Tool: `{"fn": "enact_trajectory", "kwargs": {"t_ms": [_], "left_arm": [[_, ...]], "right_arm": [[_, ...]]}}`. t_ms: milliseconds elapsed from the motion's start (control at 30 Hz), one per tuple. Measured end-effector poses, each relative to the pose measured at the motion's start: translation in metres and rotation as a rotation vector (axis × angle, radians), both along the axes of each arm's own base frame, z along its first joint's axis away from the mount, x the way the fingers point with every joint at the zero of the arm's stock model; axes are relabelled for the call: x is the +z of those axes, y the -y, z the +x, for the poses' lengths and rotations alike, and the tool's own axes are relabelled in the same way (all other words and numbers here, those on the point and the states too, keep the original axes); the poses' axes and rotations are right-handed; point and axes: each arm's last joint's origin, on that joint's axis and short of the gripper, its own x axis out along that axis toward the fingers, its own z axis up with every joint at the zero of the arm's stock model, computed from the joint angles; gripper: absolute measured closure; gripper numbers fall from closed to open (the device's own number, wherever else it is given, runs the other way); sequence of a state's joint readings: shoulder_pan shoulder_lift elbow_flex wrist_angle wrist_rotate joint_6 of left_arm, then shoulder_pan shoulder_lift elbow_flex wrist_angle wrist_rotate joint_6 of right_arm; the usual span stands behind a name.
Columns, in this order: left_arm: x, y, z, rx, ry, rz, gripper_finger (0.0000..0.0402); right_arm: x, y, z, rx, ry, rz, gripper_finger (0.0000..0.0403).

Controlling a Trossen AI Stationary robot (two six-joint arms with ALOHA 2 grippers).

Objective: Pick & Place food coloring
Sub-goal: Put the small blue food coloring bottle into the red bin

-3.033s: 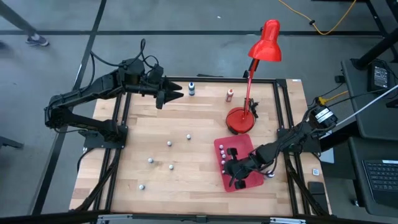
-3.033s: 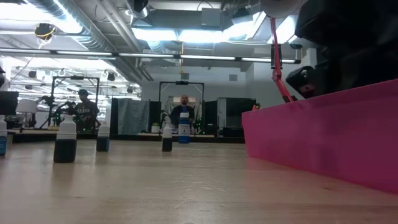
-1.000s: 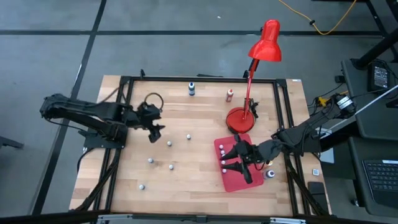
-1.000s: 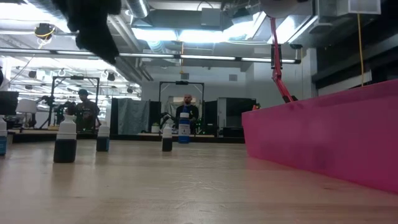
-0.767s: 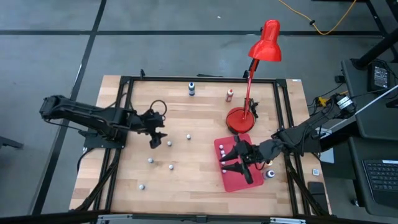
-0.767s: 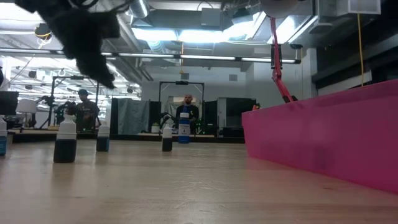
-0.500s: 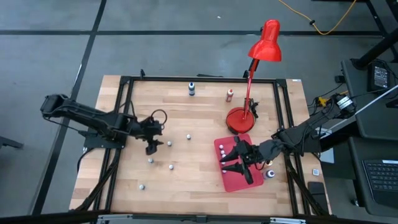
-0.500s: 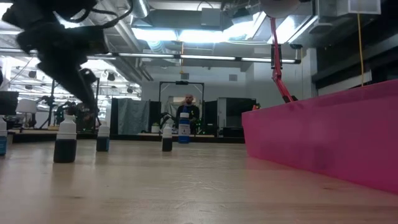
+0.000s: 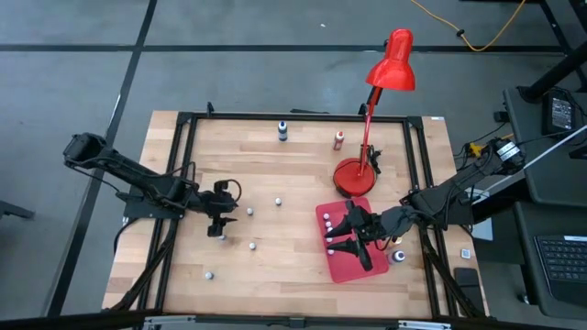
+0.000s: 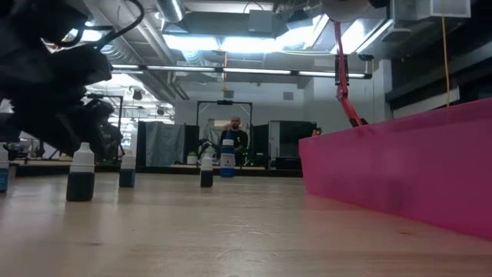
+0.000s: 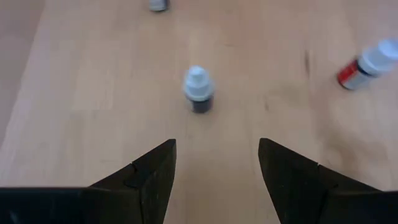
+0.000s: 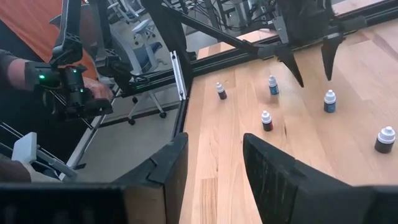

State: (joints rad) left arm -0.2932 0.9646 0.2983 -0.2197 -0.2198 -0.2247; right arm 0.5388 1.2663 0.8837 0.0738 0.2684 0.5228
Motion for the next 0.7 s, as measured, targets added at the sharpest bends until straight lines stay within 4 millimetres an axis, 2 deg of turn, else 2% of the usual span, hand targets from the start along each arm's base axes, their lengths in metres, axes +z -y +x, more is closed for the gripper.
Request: {"fn": "enact_trajectory", "kwargs": {"t_ms": [267,500,700], "left_arm": [[-0.02,-0.01,-0.006,-0.133,0.006,0.035,0.0178],[-0.028,-0.024,-0.006,-0.173,0.136,0.067,0.0178],[-0.037,-0.036,-0.011,-0.196,0.193,0.024,0.0178]], "right_arm": [[0.0,0.0,0.0,-0.018,-0.016,0.051,0.0252],[0.0,0.001,0.0,-0.064,-0.023,0.086,0.0256],[0.0,0.003,0.001,-0.106,-0.014,0.073,0.0256]]}}
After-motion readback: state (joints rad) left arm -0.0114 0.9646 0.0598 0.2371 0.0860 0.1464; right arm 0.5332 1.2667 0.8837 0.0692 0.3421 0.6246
